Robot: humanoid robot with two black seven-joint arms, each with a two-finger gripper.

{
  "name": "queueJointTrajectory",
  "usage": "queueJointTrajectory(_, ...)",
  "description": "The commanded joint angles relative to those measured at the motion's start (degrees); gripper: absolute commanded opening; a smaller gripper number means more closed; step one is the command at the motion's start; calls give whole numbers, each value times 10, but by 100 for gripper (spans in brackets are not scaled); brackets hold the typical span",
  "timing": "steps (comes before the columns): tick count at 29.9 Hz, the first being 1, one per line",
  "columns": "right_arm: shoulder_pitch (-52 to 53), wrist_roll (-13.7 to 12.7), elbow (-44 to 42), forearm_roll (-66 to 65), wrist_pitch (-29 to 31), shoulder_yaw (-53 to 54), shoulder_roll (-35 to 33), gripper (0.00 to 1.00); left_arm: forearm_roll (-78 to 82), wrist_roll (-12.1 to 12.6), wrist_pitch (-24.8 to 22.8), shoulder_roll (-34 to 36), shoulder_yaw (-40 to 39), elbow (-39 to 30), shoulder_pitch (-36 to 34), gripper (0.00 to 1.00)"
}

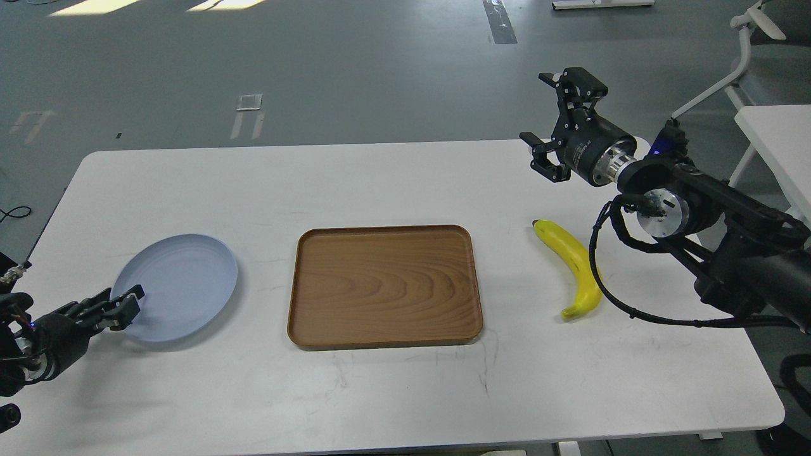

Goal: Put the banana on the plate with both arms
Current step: 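Grasp the plate rim with the left gripper, then lift the plate with the left gripper and set it on the wooden tray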

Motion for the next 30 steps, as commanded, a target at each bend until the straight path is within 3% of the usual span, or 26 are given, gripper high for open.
queueJointTrajectory(1, 0, 0, 1, 0, 0, 0, -3, 100, 0, 0, 0, 1, 0, 0, 0, 12)
queueJointTrajectory(2, -1, 0, 2, 0, 0, 0, -3, 100, -1, 0, 2, 1, -2, 1, -1, 1)
queueJointTrajectory(3, -1, 0, 1, 0, 0, 0, -3, 100, -1, 0, 3, 0, -3, 1, -1, 0)
queueJointTrajectory(17, 1, 1, 2, 0, -4, 0, -4, 100, -70, 0, -5, 8, -8, -11, -23, 0)
queueJointTrajectory(23, 9, 0, 8, 1, -4, -1, -28, 100, -64, 0, -12, 7, -5, -73, -75, 0)
queueJointTrajectory(28, 12, 0, 21, 0, -4, -14, -45, 100, -59, 0, -35, -4, -3, -194, -155, 0)
queueJointTrajectory(30, 12, 0, 21, 1, -4, -14, -46, 100, -53, 0, -37, -15, -1, -211, -169, 0)
